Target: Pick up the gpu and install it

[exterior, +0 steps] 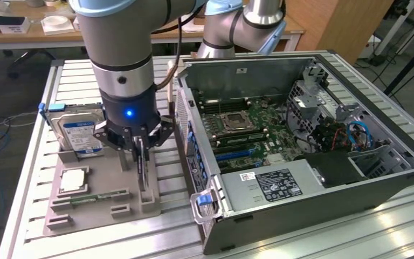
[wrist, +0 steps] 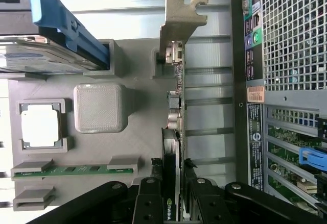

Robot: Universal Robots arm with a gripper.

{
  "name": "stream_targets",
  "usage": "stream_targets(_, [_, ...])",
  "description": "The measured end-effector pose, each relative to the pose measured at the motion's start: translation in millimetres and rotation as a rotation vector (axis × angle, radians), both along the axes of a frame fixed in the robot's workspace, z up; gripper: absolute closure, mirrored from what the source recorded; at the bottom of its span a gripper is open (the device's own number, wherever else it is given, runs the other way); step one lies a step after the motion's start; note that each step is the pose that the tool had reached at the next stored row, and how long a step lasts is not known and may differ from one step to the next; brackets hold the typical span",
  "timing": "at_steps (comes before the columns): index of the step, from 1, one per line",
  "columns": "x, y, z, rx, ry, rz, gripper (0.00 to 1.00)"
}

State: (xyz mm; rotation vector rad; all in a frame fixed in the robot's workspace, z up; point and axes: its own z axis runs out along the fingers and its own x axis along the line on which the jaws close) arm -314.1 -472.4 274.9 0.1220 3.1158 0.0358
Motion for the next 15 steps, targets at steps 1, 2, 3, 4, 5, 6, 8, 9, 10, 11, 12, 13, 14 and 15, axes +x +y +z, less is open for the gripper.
stream_targets(1, [0.0,0.0,1.1,0.0002,-0.0002,0.0,0.74])
stream_targets(2, [0.0,0.0,3.4,0.0001,-0.0002,0.0,0.74])
stream_targets(3, [0.0,0.0,5.1,0.0001,-0.0001,0.0,0.74])
stream_targets(4, [0.0,0.0,6.2,0.0002,-0.0002,0.0,0.74])
stream_targets(5, [0.0,0.0,7.7,0.0002,-0.0002,0.0,0.74])
stream_targets(6, [0.0,0.0,10.7,0.0002,-0.0002,0.0,0.74])
stream_targets(8, [0.0,0.0,16.2,0.0001,-0.0002,0.0,0.74])
stream_targets(9, [0.0,0.0,18.2,0.0001,-0.0001,0.0,0.74])
stream_targets(10, [0.0,0.0,19.4,-0.0001,-0.0001,0.0,0.74])
stream_targets(11, [0.0,0.0,20.1,-0.0001,-0.0002,0.0,0.74])
stream_targets(12, [0.0,0.0,21.6,-0.0001,-0.0002,0.0,0.74])
stream_targets(13, [0.0,0.0,23.9,-0.0001,-0.0003,0.0,0.74])
stream_targets(14, [0.0,0.0,26.5,-0.0002,-0.0002,0.0,0.74])
stream_targets(15, [0.0,0.0,28.5,-0.0002,-0.0002,0.0,0.74])
